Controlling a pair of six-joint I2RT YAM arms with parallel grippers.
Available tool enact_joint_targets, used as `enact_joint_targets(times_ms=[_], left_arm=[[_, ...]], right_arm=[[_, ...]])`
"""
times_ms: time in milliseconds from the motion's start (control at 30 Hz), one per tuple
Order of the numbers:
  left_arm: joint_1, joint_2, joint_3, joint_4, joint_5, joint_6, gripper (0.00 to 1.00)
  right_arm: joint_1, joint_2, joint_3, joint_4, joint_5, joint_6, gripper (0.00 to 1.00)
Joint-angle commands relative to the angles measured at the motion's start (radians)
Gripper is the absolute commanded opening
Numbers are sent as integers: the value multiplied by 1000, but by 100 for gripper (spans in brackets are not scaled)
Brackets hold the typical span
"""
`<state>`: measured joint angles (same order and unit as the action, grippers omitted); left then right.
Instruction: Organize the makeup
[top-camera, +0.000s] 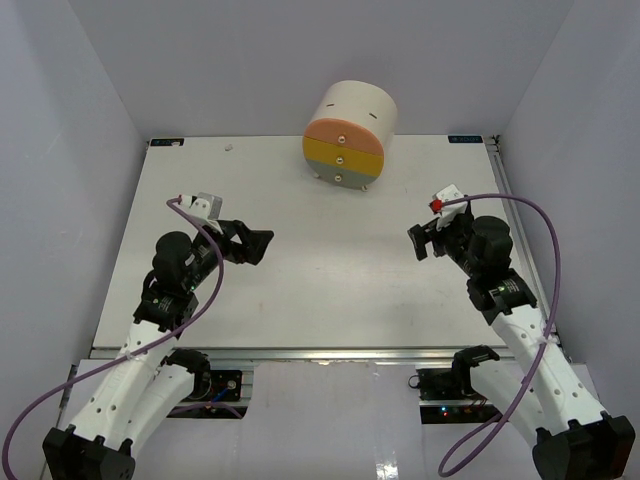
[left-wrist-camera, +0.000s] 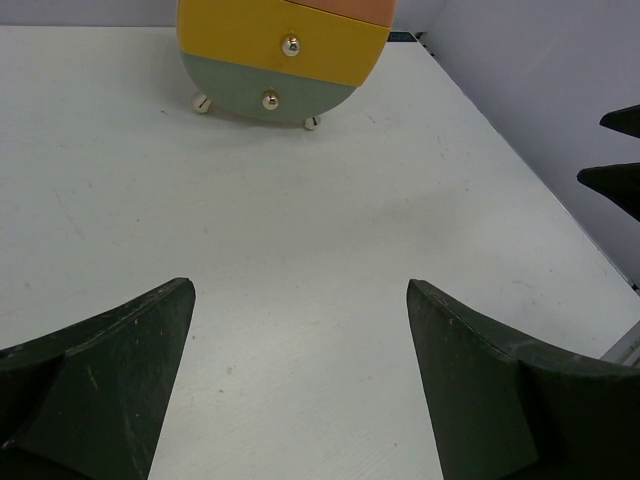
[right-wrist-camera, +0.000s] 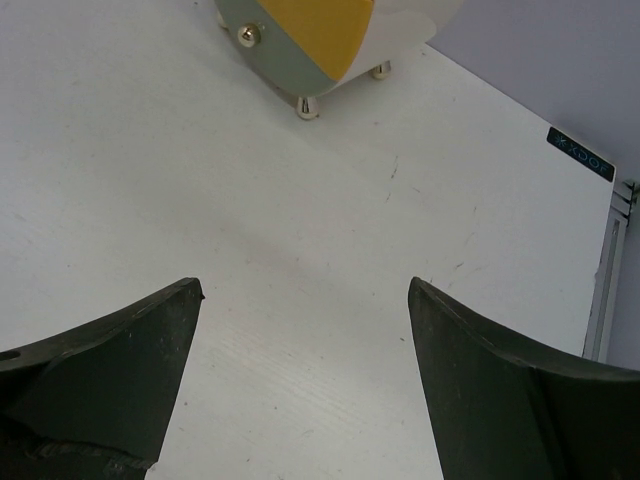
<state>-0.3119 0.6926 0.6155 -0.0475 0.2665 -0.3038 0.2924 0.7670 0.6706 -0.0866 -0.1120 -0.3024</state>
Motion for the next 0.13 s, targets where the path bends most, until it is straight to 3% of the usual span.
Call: enact_joint_targets(times_ms=[0, 100], left_arm=[[-4, -7, -8, -6, -1, 11, 98], [-4, -7, -10, -5, -1, 8, 98]], right_arm=[[-13, -15, -13, 74, 2, 31, 90], [-13, -17, -23, 110, 23, 20, 90]])
